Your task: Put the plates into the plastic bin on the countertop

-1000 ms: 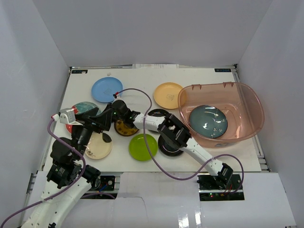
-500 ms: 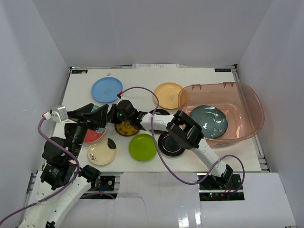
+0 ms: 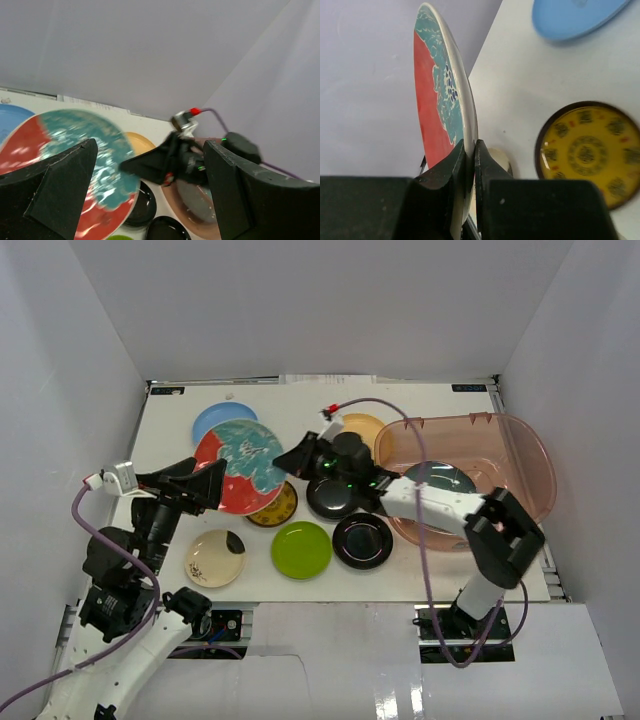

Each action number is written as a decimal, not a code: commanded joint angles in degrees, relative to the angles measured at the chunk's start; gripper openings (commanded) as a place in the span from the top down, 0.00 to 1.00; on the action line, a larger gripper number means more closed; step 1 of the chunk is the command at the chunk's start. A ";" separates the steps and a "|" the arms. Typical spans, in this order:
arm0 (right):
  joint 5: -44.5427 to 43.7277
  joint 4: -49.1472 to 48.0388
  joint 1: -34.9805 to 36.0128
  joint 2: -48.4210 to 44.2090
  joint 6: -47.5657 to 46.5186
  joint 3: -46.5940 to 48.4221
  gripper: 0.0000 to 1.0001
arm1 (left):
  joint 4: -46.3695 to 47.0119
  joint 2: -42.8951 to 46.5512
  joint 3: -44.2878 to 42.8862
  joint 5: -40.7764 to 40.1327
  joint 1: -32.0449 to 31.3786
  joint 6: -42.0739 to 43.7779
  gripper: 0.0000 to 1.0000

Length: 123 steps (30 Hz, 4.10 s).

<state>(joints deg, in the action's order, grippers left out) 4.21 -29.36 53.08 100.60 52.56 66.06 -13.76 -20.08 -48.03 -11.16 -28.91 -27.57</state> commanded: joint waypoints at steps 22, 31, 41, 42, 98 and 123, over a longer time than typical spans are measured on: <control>7.91 24.71 -65.29 -57.09 -13.36 -31.78 0.92 | 0.31 -16.21 4.79 3.95 -0.19 -8.36 0.04; 12.40 20.58 -68.55 -54.98 -11.86 -41.09 0.92 | 0.40 -31.06 5.76 -4.74 -0.19 -15.75 0.05; 6.44 26.45 -68.64 -55.24 -17.30 -43.39 0.49 | 2.34 -42.40 2.43 -7.75 3.93 -20.50 0.06; 5.64 27.07 -68.64 -55.59 -18.01 -43.13 0.41 | 1.81 -42.41 1.63 -6.43 4.99 -20.50 0.07; -20.66 56.88 -13.95 31.05 -57.31 45.55 0.40 | 11.21 -92.25 -19.73 6.24 35.41 -20.15 0.49; -23.61 45.71 -14.67 -12.23 -57.31 25.56 0.92 | 18.24 -66.51 -11.39 15.20 33.13 -23.32 1.00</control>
<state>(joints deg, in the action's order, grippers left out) -10.52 17.54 39.48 98.21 -7.31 99.57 -0.84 -96.31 -59.90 -0.25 6.22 -49.39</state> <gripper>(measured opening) 0.099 0.026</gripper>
